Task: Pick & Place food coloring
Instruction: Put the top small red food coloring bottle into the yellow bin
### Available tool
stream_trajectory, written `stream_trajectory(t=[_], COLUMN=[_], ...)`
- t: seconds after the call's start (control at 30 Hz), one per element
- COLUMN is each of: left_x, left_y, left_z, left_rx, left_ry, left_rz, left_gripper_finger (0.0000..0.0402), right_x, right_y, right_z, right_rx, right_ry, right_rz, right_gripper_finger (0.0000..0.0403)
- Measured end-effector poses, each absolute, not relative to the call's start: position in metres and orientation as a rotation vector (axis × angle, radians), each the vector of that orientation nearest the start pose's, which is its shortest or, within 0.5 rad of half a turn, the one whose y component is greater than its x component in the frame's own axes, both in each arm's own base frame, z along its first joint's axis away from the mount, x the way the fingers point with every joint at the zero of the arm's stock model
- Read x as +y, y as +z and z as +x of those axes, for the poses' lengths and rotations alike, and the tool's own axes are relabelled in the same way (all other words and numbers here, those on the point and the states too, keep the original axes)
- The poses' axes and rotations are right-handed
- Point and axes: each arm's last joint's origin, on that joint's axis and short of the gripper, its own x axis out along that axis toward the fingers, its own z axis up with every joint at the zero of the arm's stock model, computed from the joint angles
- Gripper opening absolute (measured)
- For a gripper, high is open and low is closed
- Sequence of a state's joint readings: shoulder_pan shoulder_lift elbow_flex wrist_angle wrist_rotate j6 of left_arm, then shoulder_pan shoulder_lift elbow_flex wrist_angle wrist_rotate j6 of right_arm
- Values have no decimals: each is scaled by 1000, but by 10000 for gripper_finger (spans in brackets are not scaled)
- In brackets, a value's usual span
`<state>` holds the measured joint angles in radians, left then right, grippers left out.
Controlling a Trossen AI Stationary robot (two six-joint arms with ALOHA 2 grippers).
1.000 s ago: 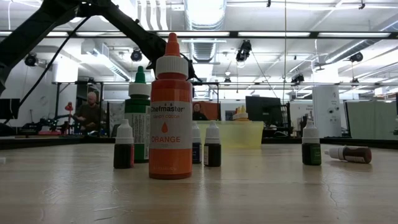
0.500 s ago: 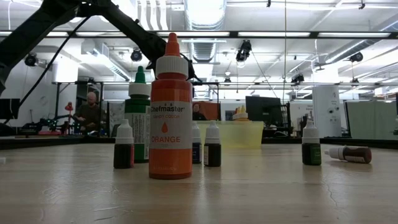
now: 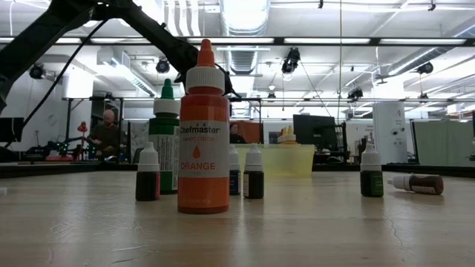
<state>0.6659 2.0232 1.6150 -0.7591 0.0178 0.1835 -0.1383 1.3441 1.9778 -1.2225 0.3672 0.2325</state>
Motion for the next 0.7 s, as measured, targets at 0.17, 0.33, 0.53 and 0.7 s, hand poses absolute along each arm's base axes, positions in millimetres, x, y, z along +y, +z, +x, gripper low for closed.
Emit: stream_trajectory(t=[0.17, 0.33, 0.53, 0.7], left_x=[260, 260, 260, 260], left_y=[210, 210, 210, 210], left_z=[332, 332, 332, 332], left_rx=[1158, 1157, 1157, 1156], left_ry=[461, 459, 458, 460], left_rz=[-242, -243, -243, -249], left_gripper_finger=[49, 49, 49, 73], right_x=[-38, -38, -38, -38], right_y=[502, 502, 502, 501], right_z=[198, 198, 198, 198], right_rx=[531, 531, 531, 531], right_ry=[-556, -556, -555, -555], right_rz=[153, 153, 153, 153], right_gripper_finger=[164, 164, 164, 164])
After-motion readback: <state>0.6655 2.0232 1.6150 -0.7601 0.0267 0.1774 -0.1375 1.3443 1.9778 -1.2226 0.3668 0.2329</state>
